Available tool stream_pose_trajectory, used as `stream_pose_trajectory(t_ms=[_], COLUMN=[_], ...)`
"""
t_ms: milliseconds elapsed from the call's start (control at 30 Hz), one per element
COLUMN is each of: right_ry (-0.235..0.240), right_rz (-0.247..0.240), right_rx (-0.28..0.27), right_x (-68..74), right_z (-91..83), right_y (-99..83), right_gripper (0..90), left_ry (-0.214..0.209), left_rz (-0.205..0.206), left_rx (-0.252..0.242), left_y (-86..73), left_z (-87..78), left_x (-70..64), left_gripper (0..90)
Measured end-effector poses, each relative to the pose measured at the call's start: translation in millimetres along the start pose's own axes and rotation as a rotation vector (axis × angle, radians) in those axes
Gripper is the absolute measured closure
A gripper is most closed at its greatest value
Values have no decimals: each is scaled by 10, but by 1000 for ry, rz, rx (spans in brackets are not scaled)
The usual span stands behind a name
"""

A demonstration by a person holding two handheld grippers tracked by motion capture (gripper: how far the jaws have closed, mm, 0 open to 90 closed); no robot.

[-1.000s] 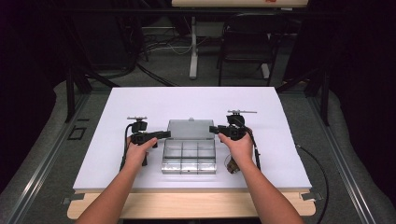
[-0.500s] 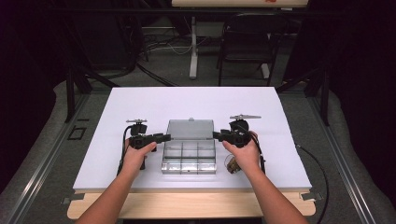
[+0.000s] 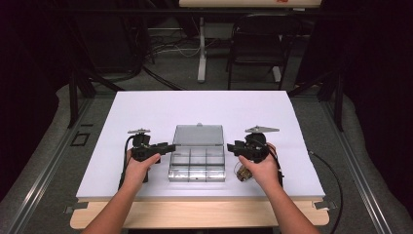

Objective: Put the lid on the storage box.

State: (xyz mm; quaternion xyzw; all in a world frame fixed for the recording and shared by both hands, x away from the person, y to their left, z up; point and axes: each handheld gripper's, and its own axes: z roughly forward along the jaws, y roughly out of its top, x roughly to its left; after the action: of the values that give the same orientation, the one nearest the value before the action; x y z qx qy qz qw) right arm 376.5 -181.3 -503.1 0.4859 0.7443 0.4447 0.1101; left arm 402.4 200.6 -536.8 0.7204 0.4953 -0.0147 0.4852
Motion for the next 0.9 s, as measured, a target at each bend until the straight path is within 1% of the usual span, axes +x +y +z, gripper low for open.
stream_pose_trajectory(t_ms=[33,167,333,400,533,567,600,633,667,700,733,800,867,900], right_ry=[-2,-5,-6,-7,-30,-28,-29,-26,-28,-28,-26,-23,-26,-27], right_rz=[1,-1,28,36,40,48,44,51,58,54,57,60,69,68], right_rx=[-7,-11,-27,-32,-24,-23,-18,-22,-15,-7,-16,-9,-3,-1], right_x=[-6,-59,-140,-167,-217,-227,-244,-254,-260,-268,-270,-283,-290,-299], right_z=[-13,-78,-167,-197,-233,-237,-245,-250,-257,-268,-275,-292,-303,-306], right_y=[-17,-77,-149,-185,-285,-308,-327,-347,-361,-373,-389,-414,-440,-454], right_gripper=[589,585,571,565,561,561,562,562,562,563,563,564,564,564], left_ry=[1,2,10,13,13,13,15,16,14,13,12,11,12,13], left_rz=[-5,0,10,23,22,25,23,22,23,25,20,30,22,26], left_rx=[-3,-7,-8,-5,2,2,-3,-3,-3,-4,-8,-4,-5,-7], left_y=[-11,-57,-83,-92,-111,-113,-117,-119,-122,-126,-133,-141,-148,-151], left_z=[-10,-55,-86,-86,-98,-101,-104,-109,-116,-122,-127,-144,-158,-163], left_x=[-6,-14,-25,-28,-27,-24,-25,-25,-23,-25,-34,-32,-31,-24], left_gripper=[475,476,476,475,475,475,475,476,475,476,475,475,475,475])
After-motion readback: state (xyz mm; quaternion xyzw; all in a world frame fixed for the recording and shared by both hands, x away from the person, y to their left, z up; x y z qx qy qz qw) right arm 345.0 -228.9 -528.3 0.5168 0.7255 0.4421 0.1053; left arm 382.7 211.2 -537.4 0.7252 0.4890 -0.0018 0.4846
